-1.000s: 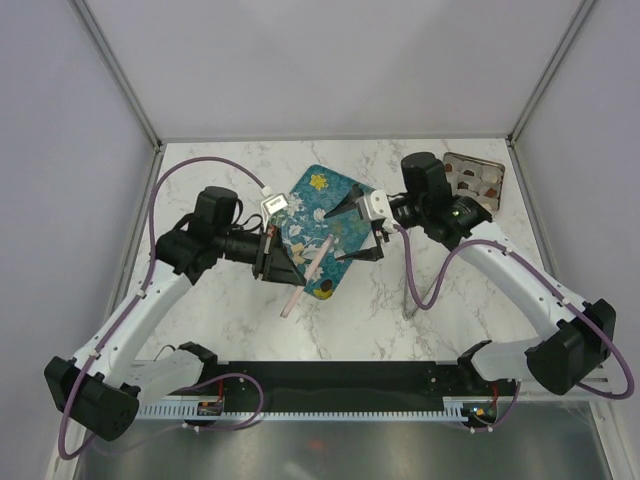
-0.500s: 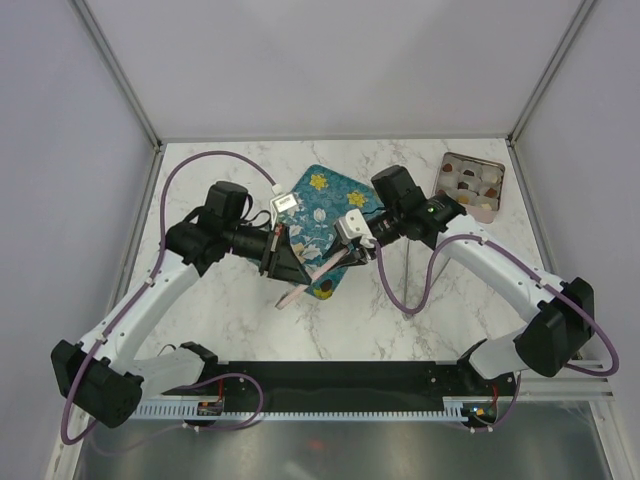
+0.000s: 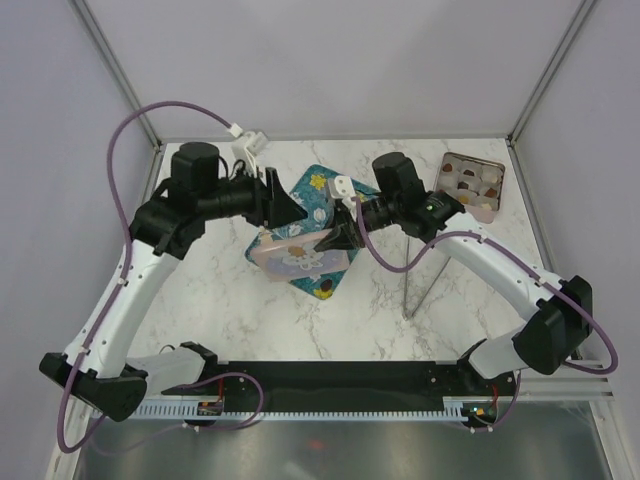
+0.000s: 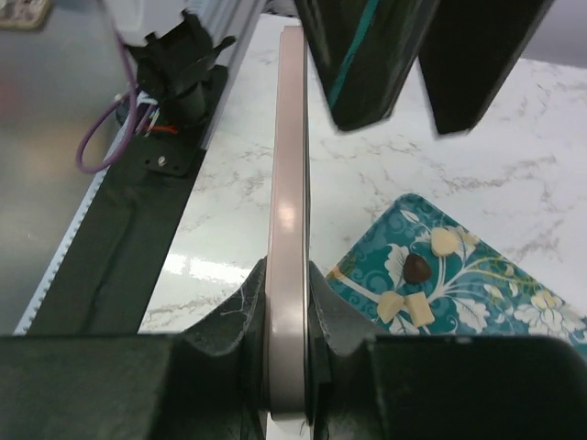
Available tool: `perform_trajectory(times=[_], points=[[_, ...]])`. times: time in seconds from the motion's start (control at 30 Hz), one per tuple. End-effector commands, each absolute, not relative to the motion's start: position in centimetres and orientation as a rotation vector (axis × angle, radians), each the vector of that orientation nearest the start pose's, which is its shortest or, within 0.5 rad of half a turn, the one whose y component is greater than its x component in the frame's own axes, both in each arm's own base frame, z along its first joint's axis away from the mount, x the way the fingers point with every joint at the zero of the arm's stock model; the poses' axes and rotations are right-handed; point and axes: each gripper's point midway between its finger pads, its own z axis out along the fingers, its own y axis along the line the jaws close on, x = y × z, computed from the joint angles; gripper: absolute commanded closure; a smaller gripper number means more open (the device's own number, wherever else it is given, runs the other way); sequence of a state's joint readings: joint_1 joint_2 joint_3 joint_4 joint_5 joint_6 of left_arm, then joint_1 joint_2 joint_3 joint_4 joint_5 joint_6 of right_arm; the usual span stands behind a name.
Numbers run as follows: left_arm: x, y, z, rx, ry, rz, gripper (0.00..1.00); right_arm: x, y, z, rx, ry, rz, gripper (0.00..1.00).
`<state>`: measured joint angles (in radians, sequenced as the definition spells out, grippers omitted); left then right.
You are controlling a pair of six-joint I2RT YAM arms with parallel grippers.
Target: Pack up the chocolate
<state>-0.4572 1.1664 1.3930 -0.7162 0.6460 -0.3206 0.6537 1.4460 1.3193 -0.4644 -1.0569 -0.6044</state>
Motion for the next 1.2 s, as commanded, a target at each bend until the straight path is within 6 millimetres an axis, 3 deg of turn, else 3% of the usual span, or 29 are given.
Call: perform_trajectory(times=[0.0,0.03,0.17,0.2,0.27,0.3,0.37,0.43,0.47,0.5,0.57,0.6,0.7,0.73,0.77,0.9,0.97,1.07,1.1,1.17], points=[[28.0,-19.7,38.9,0.233,1.961,-0.838,0.36,24.8,35.4,33.7,-1.342,1.321,1.126,1.00],[28.5,-18.7,40.8,0.186,1.915,-0.796,0.35,25.4,35.3,34.0,-1.301,1.360,1.126,1.00],[30.0,-16.6,44.1,0.109,1.835,-0.756,0.32,28.4,33.6,35.4,-1.057,1.505,1.130,1.00],[30.1,-16.6,44.3,0.108,1.835,-0.766,0.29,31.1,32.2,35.6,-0.935,1.519,1.069,1.00],[30.5,-17.5,44.5,0.125,1.844,-0.827,0.27,33.5,29.8,36.4,-0.746,1.561,1.050,1.00],[30.7,-18.1,44.3,0.140,1.858,-0.857,0.27,36.3,27.0,37.3,-0.556,1.575,1.045,1.00],[31.1,-19.8,43.4,0.182,1.888,-0.952,0.26,38.7,23.6,38.4,-0.357,1.572,1.029,1.00],[31.8,-21.0,41.5,0.206,1.939,-1.011,0.26,42.2,17.7,37.7,-0.040,1.600,0.943,1.00],[32.0,-21.6,40.9,0.217,1.953,-1.021,0.26,42.7,15.6,38.0,0.053,1.580,0.912,1.00],[32.4,-22.0,40.5,0.222,1.958,-1.026,0.26,43.8,12.0,36.6,0.190,1.580,0.869,1.00],[33.3,-23.3,38.2,0.238,2.009,-1.036,0.24,44.5,9.4,37.3,0.325,1.476,0.932,1.00],[33.8,-23.8,37.7,0.247,2.009,-1.038,0.23,45.1,6.7,35.6,0.420,1.469,0.912,1.00],[34.9,-25.3,35.4,0.261,2.048,-1.046,0.19,46.3,2.9,34.1,0.586,1.395,0.910,1.00],[35.3,-25.7,34.9,0.254,2.057,-1.036,0.19,46.7,2.3,33.6,0.632,1.378,0.924,1.00],[35.8,-26.1,34.0,0.256,2.075,-1.036,0.17,46.8,1.7,34.3,0.616,1.322,0.923,1.00],[36.0,-27.1,31.8,0.287,2.118,-1.053,0.06,47.5,-1.4,32.4,0.709,1.277,0.858,1.00],[35.6,-27.2,31.2,0.302,2.131,-1.066,0.00,47.6,-2.3,32.0,0.732,1.248,0.852,1.00],[34.4,-26.9,29.7,0.320,2.154,-1.058,0.00,47.8,-4.0,30.2,0.790,1.242,0.839,1.00],[33.9,-26.7,28.4,0.320,2.182,-1.052,0.00,47.8,-4.8,29.6,0.811,1.235,0.835,1.00],[33.0,-26.1,27.9,0.340,2.182,-1.035,0.00,48.0,-5.4,28.4,0.823,1.229,0.853,1.00]])
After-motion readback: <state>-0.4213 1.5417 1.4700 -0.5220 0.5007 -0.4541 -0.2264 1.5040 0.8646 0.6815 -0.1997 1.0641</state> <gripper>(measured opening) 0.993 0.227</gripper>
